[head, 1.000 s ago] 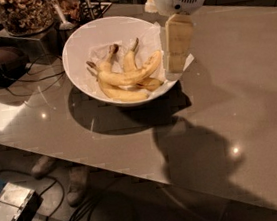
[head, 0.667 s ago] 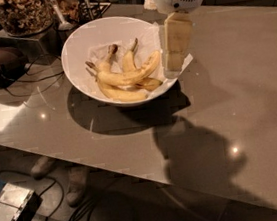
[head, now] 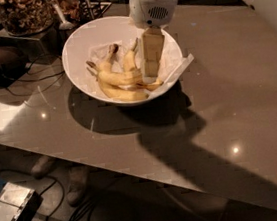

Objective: Pick banana from white bowl

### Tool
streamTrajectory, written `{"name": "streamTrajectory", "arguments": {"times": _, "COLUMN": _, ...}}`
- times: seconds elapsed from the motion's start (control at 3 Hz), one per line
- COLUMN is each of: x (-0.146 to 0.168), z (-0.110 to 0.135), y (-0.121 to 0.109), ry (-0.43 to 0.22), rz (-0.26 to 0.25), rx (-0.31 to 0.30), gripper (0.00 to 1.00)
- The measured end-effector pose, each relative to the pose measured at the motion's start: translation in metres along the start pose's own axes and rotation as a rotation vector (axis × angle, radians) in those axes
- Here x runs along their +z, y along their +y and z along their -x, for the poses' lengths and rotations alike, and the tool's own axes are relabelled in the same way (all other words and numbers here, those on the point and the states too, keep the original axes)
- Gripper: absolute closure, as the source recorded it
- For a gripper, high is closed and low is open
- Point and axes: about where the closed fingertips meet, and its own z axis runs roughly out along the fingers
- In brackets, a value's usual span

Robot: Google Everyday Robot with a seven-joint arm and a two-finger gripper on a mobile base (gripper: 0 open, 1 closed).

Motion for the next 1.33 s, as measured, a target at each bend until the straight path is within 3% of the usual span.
{"name": "streamTrajectory", "arguments": {"times": 0.33, "x": 0.025, "z": 0.003, "y": -0.014, "ry": 0.003, "rz": 0.043, "rx": 0.006, "gripper": 0.06}}
{"name": "streamTrajectory", "arguments": {"times": 1.0, "x": 0.063, "z": 0.004, "y": -0.025, "ry": 0.02, "rz": 0.101, "rx": 0.019, "gripper": 0.38}}
{"name": "streamTrajectory", "arguments": {"times": 1.33, "x": 0.076, "z": 0.002, "y": -0.025, "ry": 0.031, "rz": 0.119, "rx": 0.019, "gripper": 0.38}}
